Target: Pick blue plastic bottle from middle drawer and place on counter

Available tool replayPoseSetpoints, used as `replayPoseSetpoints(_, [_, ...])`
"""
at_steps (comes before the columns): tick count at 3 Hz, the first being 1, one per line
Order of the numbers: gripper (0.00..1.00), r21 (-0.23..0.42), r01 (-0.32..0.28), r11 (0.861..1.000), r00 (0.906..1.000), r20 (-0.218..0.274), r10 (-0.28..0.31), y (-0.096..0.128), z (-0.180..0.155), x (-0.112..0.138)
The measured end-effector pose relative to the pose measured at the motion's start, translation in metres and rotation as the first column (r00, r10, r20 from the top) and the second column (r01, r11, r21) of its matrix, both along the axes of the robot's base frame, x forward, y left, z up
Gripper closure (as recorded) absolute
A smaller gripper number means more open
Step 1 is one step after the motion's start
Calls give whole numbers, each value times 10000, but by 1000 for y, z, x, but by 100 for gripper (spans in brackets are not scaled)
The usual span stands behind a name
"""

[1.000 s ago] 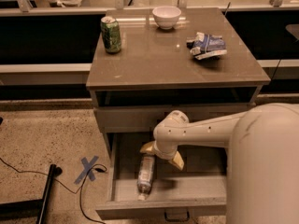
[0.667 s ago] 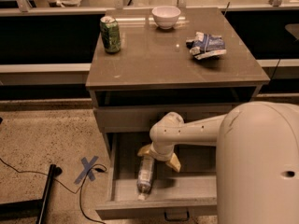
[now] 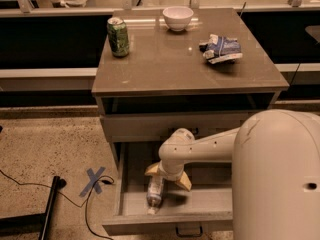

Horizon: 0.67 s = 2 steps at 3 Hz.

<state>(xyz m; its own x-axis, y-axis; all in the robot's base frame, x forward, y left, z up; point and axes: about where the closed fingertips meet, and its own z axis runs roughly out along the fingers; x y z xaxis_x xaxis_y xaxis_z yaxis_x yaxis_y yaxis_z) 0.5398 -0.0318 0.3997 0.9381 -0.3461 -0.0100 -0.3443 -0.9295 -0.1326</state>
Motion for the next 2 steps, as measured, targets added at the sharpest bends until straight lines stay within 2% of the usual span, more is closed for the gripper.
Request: replayPoseSetpoints(2, [3,212,-495,9986,9984,293,488,22,-6,-12])
